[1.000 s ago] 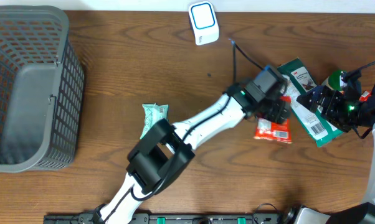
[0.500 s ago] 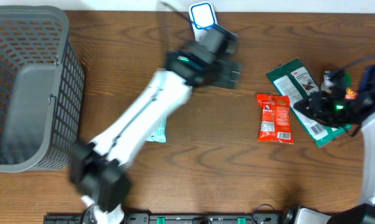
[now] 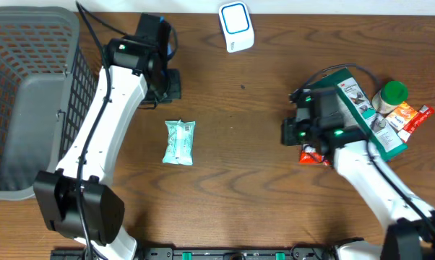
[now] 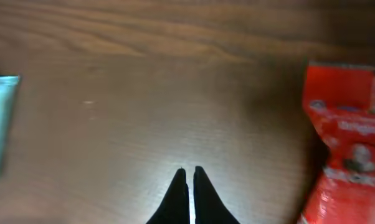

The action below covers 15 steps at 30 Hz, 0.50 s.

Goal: Scan the item barcode
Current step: 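Move the left gripper onto the light-green tissue pack and grasp it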

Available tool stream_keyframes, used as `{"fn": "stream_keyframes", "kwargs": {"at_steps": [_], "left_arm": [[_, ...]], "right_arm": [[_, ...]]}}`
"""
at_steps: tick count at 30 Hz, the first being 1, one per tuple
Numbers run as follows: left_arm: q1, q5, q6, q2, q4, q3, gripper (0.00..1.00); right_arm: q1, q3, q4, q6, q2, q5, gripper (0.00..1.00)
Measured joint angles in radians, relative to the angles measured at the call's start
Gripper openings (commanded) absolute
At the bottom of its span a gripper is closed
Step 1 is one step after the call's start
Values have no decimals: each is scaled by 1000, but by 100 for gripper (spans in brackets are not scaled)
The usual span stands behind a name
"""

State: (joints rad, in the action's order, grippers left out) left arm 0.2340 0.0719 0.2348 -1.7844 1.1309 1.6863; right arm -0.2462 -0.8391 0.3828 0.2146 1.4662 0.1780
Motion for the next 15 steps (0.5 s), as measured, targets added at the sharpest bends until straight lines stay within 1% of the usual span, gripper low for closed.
{"fn": "stream_keyframes", "kwargs": {"at_steps": [3,8,12,15], "left_arm": [[-9,0,-1,-1,-63,-88,8],[-3,1,-1,-2,-181,-236,8],[-1,0,-1,-2,-254,-333,8],[-1,0,-1,-5,-268,-359,8]], "right_arm": [[-31,36,-37,29,41,-99,1],[-17,44,-46,67,124,-217,1],[20,44,-37,77,194,-295,1],[68,39,7,101,201,-372,1]]}}
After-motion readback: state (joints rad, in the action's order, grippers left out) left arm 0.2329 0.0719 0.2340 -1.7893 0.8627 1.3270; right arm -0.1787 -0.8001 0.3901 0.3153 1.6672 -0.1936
